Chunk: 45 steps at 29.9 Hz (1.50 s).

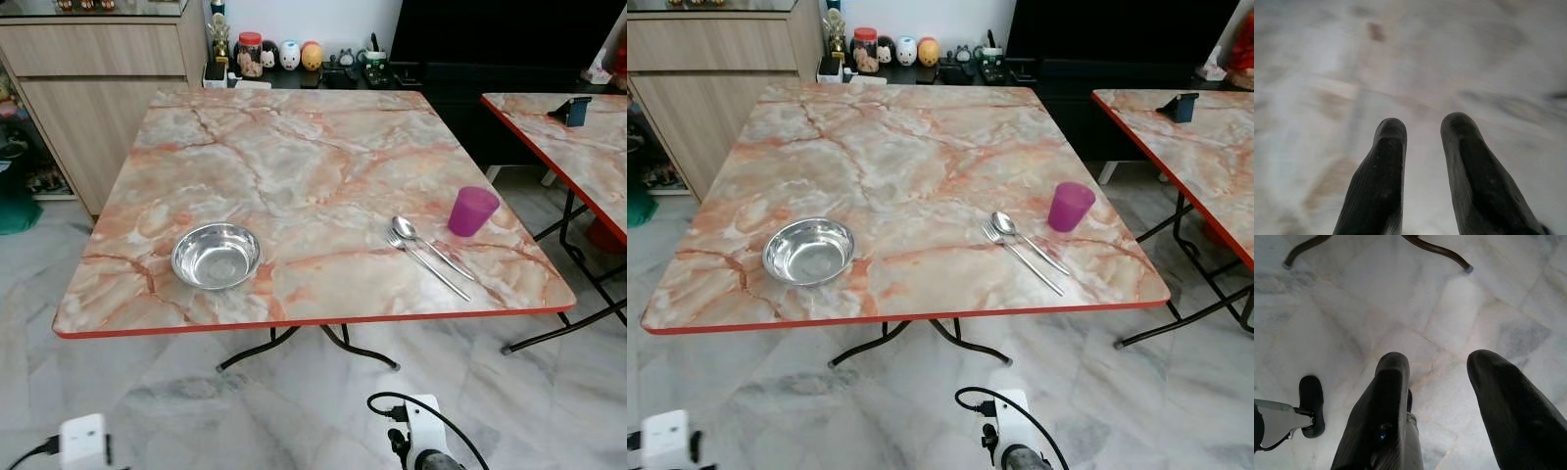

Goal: Setting the table

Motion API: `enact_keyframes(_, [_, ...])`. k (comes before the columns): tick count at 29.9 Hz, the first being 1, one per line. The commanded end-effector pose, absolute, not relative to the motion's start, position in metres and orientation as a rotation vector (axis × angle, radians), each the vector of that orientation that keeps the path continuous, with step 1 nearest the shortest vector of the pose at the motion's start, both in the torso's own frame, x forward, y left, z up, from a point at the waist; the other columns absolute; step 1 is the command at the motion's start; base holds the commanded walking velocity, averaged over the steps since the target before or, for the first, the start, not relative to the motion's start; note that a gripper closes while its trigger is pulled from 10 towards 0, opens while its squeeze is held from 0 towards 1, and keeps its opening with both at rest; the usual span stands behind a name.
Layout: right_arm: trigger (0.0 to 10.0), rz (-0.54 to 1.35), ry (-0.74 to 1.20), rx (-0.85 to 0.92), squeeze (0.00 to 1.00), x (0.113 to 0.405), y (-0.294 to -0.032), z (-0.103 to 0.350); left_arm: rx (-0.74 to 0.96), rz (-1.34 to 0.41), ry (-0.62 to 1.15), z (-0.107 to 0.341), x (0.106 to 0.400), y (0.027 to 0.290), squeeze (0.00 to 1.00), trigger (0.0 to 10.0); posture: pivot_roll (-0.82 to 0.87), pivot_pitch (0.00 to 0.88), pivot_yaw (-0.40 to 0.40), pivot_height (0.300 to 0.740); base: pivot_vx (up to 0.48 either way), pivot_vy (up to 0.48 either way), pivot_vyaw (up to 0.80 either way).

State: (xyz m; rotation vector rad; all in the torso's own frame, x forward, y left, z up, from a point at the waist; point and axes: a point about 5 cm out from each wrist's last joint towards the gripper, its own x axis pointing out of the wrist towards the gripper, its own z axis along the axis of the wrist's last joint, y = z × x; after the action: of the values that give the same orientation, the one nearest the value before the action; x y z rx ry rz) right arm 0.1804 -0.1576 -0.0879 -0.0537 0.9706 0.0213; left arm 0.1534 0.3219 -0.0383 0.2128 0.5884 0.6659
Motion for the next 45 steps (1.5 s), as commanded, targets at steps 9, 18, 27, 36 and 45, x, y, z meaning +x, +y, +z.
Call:
enact_keyframes(9, [10.0,0.015,0.966,-0.052,0.0,0.18,-0.159,-0.088,0.455,0.986,0.133,0.056,0.196,0.375,0.0,10.0,0.08,0.0,-0.077,0.74,0.0,0.0,0.0])
enact_keyframes(18, [10.0,0.021,0.959,-0.05,0.0,0.182,-0.159,-0.087,0.477,0.394,-0.294,0.148,0.3,0.289,0.0,10.0,0.07,0.0,-0.078,0.74,0.0,0.0,0.0])
enact_keyframes(27, [10.0,0.02,0.963,-0.048,0.0,0.182,-0.159,-0.087,0.181,0.037,-0.185,0.149,0.324,0.221,0.0,10.0,0.07,0.0,-0.077,0.74,0.0,0.0,0.0])
enact_keyframes(36, [10.0,0.016,0.965,-0.046,0.0,0.182,-0.159,-0.087,-0.024,0.02,-0.097,0.158,0.332,0.22,1.0,10.0,0.07,0.0,-0.077,0.74,0.0,0.0,0.0])
enact_keyframes(45, [10.0,0.035,0.969,-0.052,0.0,0.182,-0.158,-0.087,-0.037,0.104,0.042,0.165,0.344,0.227,1.0,10.0,0.07,0.003,-0.078,0.74,0.0,0.0,0.0])
